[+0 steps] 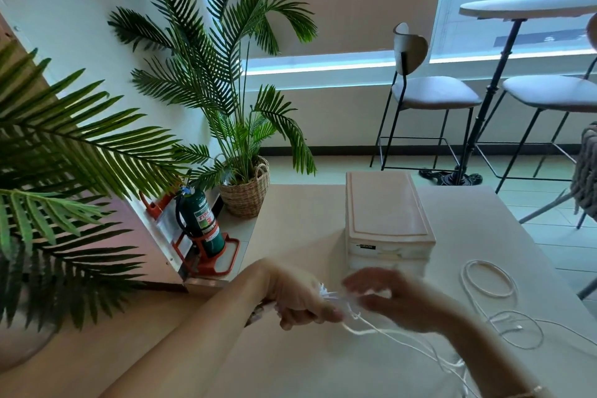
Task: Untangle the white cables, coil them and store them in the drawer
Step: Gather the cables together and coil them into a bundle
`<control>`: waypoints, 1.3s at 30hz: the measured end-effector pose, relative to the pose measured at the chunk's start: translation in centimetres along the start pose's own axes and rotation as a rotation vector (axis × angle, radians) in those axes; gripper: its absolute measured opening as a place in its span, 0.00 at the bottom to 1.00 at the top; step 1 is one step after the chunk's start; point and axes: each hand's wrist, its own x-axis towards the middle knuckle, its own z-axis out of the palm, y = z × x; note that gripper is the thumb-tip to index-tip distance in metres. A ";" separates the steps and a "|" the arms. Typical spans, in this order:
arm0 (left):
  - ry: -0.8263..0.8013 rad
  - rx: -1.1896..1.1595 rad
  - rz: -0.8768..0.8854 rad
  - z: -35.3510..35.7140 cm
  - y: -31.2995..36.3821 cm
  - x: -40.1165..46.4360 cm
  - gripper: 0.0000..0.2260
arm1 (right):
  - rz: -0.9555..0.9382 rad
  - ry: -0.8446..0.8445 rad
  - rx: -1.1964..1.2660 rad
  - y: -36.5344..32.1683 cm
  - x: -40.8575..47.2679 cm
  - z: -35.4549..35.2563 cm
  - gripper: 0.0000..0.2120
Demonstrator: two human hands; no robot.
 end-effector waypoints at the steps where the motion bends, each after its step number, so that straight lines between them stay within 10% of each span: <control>1: -0.015 -0.016 0.009 0.1 0.0 0.1 0.16 | -0.038 -0.017 0.102 -0.9 0.4 0.9 0.10; 5: -0.030 -0.071 0.023 0.1 -0.5 0.0 0.14 | 0.007 0.006 0.379 -1.9 1.1 3.1 0.05; 11: -0.037 -0.150 0.067 0.0 -1.5 0.1 0.08 | 0.140 -0.081 0.349 -1.8 1.7 4.5 0.34; 16: -0.015 -0.111 0.066 0.5 -1.2 0.3 0.15 | 0.163 -0.171 0.557 -2.5 1.0 3.4 0.20; 24: -0.070 -0.107 0.170 1.6 0.7 0.9 0.17 | 0.112 0.296 -0.008 -3.0 2.0 0.6 0.29; 33: -0.228 -0.495 0.524 2.7 0.9 0.0 0.23 | 0.007 0.387 0.711 -3.2 1.0 2.6 0.13; 39: -0.214 -0.612 0.664 3.5 1.6 -0.8 0.18 | 0.033 0.420 0.988 -4.3 0.5 4.0 0.24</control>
